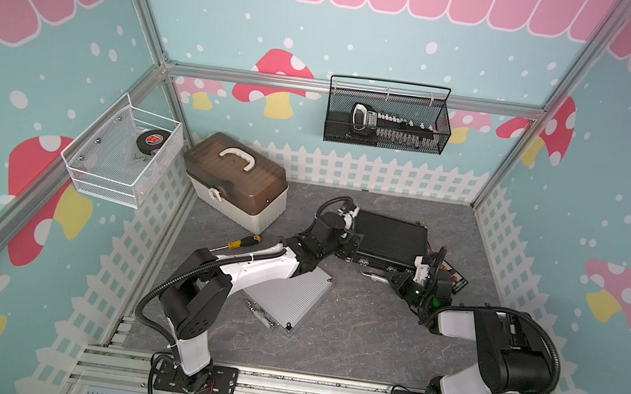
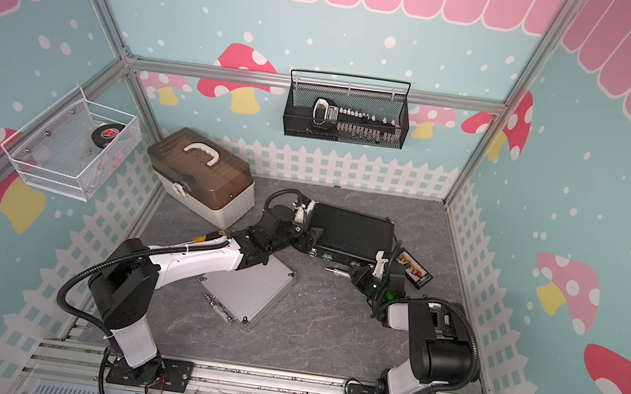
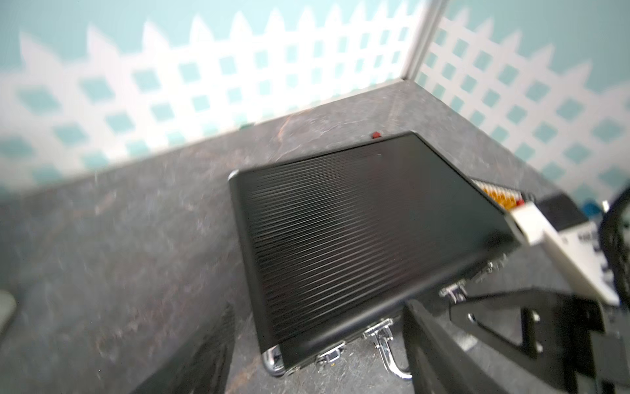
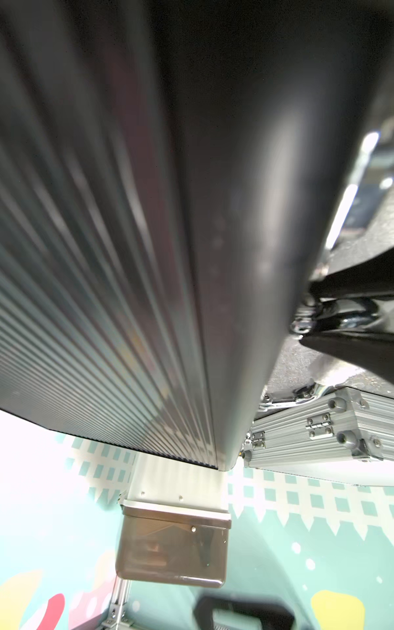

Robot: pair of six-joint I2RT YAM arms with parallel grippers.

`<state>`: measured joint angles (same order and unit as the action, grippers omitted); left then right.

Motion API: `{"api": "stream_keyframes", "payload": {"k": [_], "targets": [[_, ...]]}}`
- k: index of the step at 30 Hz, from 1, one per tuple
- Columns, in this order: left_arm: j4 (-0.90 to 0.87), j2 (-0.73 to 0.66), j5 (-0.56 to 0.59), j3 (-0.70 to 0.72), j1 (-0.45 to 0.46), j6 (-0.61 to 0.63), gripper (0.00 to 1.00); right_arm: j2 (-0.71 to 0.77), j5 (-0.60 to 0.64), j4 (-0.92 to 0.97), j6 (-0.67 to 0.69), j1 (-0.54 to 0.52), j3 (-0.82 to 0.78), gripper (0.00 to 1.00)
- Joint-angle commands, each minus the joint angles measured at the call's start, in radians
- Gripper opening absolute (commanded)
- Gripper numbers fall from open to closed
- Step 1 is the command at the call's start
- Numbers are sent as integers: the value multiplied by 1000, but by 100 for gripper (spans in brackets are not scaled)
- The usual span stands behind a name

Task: Open the poker set cases
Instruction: Pick up the poker set case from the center of the board.

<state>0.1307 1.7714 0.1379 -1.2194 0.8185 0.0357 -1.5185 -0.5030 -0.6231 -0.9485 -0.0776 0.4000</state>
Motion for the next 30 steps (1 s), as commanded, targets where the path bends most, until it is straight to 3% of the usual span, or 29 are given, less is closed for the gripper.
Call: {"api": "stream_keyframes", "payload": {"k": [1,4,8,15,30], "targets": [[43,23,-14,55,92,522,75,66,28,83,55,6,32,6],[57,48,-96,69,134,675,73,86,21,113,66,6,41,6],[0,105,-119,33,161,800,68,89,-20,118,64,7,56,6],[93,165,-121,63,160,883,67,103,-36,111,49,8,52,6],[320,315,56,49,155,964,53,150,-81,118,24,8,52,6]]}}
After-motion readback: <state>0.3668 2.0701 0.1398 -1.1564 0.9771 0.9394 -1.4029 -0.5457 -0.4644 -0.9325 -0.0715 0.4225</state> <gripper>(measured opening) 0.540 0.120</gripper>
